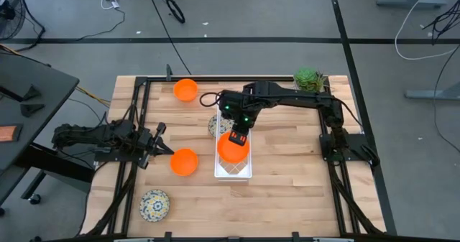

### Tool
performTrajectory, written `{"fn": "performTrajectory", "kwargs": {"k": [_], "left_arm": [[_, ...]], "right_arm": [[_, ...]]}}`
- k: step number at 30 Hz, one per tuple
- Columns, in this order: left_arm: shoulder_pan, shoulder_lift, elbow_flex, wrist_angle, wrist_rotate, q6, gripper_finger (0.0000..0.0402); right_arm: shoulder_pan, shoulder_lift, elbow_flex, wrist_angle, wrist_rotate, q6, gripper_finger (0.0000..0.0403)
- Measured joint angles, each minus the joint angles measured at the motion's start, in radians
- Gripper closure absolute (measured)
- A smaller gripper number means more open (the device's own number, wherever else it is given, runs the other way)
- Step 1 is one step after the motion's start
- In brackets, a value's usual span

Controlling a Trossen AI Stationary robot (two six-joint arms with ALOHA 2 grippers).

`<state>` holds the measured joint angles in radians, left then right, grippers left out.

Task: Pick & Place Mini bowls
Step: Stack the orange bowl on top of the orange bowl on the shelf, then stack the orange bowl on top of the orange bowls on the shelf

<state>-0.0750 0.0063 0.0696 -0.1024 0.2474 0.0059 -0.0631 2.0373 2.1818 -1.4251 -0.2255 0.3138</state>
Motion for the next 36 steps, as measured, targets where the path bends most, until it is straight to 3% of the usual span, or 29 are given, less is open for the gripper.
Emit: {"fn": "performTrajectory", "kwargs": {"k": [8, 14, 27, 36], "left_arm": [[0.000, 0.000, 0.000, 0.000, 0.000, 0.000, 0.0387], [0.000, 0.000, 0.000, 0.000, 0.000, 0.000, 0.0387], [0.000, 0.000, 0.000, 0.000, 0.000, 0.000, 0.0387], [0.000, 0.000, 0.000, 0.000, 0.000, 0.000, 0.0387]], "right_arm": [[0.000, -0.008, 0.000, 0.004, 0.000, -0.005, 0.0267], [0.003, -0.035, 0.001, 0.004, 0.000, -0.008, 0.0250], [0.021, -0.055, 0.001, 0.001, 0.001, -0.008, 0.0264], [0.021, -0.057, 0.001, 0.006, 0.087, -0.045, 0.0299]]}}
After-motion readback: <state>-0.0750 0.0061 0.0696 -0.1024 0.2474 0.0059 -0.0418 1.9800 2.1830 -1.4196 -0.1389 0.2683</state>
